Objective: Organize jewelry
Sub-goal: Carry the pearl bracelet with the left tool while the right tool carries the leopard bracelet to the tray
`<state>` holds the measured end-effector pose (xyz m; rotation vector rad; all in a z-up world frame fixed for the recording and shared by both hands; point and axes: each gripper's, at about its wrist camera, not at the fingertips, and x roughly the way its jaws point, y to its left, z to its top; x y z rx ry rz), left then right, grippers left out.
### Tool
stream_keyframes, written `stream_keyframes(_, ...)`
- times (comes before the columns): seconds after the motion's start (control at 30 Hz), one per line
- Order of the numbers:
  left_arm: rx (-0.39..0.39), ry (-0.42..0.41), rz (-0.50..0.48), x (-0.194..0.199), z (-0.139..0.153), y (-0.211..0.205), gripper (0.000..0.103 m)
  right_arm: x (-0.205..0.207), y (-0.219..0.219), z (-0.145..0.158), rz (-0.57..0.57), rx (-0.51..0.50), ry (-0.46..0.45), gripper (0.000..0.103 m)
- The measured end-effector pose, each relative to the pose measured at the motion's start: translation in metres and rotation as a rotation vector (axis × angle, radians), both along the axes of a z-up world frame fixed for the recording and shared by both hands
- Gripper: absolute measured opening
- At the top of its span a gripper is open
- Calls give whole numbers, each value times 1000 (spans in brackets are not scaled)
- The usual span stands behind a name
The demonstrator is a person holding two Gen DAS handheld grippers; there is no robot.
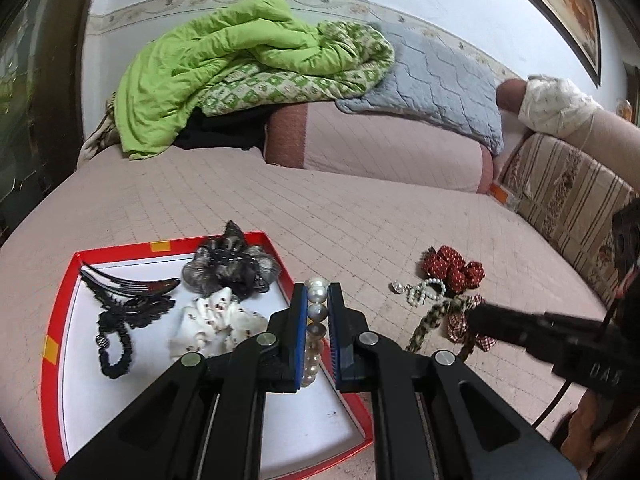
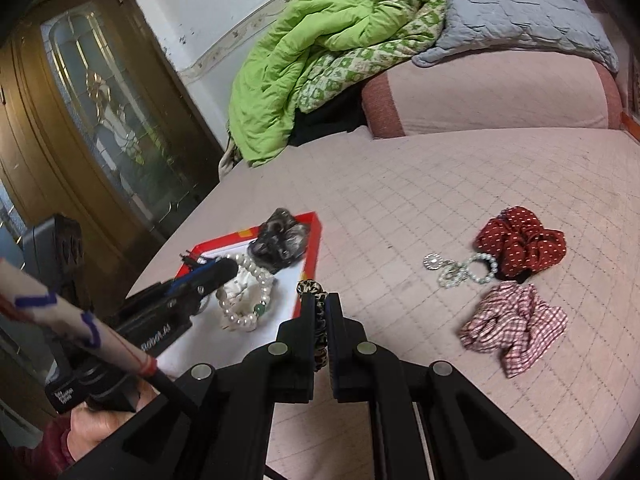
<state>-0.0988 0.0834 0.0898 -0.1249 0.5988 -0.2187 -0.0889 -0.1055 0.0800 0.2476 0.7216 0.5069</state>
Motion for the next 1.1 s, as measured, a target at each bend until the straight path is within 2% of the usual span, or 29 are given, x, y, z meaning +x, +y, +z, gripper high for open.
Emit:
stream_keyframes(0.2,-26,-7,45,-12,8,17,9,-10,26,12,31,-30,-11,6)
stream_keyframes(0.43,-13,-46,39,-27,17,26,9,-23,46,25,29,-56,-25,6)
stream_keyframes(0.7,-26,-11,57,-29,14,46,9,-21,73,26,45,-41,-1,6)
stream_keyframes(0.8,-11,13,75,-31,11,55,9,-9,85,31,54,10,27,6)
stream_keyframes(0.93,-1,53,132,-39,4,74,9,-3,97,44,84,-3,-48,6)
stream_keyframes(1.0,-13,61,165,-43,1,82,9,-1,93,38,87,14,-43,6)
stream_keyframes(1.1,-22,22,225,-49,3,87,9,2,88,20,97,54,-7,6)
